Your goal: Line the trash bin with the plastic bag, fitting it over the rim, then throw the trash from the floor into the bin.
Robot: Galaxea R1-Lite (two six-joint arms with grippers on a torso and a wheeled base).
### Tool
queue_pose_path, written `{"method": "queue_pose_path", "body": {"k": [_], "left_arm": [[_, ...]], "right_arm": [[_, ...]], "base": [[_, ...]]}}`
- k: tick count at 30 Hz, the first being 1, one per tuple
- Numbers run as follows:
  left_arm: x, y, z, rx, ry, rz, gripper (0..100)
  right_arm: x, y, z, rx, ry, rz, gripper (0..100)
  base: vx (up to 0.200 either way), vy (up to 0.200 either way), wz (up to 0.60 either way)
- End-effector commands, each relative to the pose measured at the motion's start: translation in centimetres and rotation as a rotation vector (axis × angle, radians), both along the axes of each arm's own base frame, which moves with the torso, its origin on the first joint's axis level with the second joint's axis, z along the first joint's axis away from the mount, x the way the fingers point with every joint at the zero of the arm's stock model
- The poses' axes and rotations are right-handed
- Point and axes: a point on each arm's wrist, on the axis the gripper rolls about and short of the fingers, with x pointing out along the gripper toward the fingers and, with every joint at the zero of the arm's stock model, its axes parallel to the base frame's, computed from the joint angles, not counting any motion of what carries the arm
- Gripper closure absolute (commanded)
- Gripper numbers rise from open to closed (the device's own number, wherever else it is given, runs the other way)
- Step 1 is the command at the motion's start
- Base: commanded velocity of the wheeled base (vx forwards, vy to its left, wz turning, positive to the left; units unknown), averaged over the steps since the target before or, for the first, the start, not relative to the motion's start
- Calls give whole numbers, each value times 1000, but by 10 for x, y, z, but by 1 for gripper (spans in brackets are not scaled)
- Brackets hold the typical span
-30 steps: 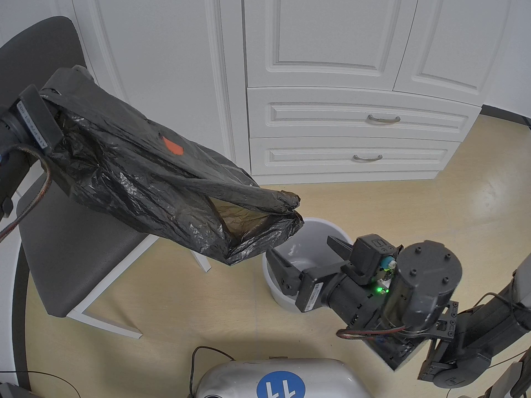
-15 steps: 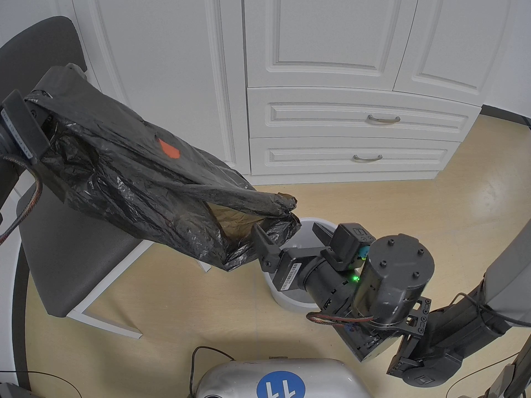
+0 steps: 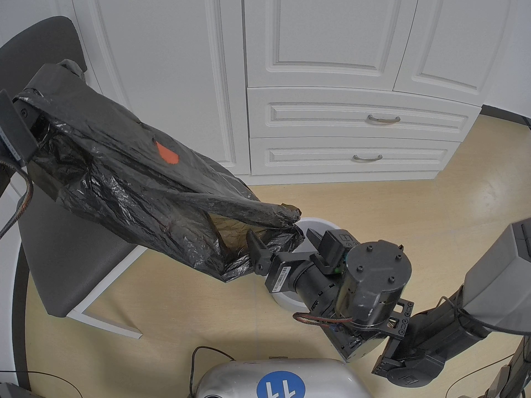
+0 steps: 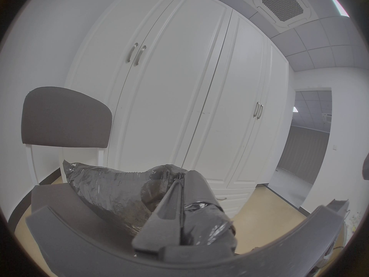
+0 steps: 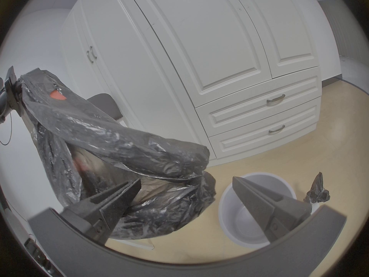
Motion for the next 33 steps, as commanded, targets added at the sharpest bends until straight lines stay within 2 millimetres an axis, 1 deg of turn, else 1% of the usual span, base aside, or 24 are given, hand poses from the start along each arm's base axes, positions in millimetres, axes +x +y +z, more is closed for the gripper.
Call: {"method": "queue_pose_path", "body": {"k": [1,5,7,12,13,15,18,23,27,33], "left_arm": [[-1,1,-1,4,-1,1,100],[-1,1,-1,5,0,1,100],[-1,1,-1,3,0,0,100],[-1,1,-1,4,-1,1,100],[-2,1,-1,3,-2,1,100],[-2,2,-1,3,-2,2,100],[-3,3,0,0,-4,4,100],[-4,4,1,7,-13,8,100],[-4,4,-3,29,-8,11,100],[-3,3,-6,38,0,9,100]], "right_arm": [[8,1,-6,-7,6,-22,0],[21,2,-5,6,-2,-94,0],[24,1,-4,6,-3,-111,0],[31,-8,0,-6,-9,-145,0],[34,-14,-2,-41,-2,-161,0],[38,-19,-4,-64,10,-178,0],[42,-22,-7,-74,16,-190,0],[41,-21,-9,-81,20,-188,0],[37,-19,-4,-61,8,-175,0],[34,-16,-4,-57,8,-159,0]], "base": [[0,0,0],[0,0,0],[0,0,0],[0,0,0],[0,0,0],[0,0,0],[0,0,0],[0,0,0],[0,0,0],[0,0,0]]}}
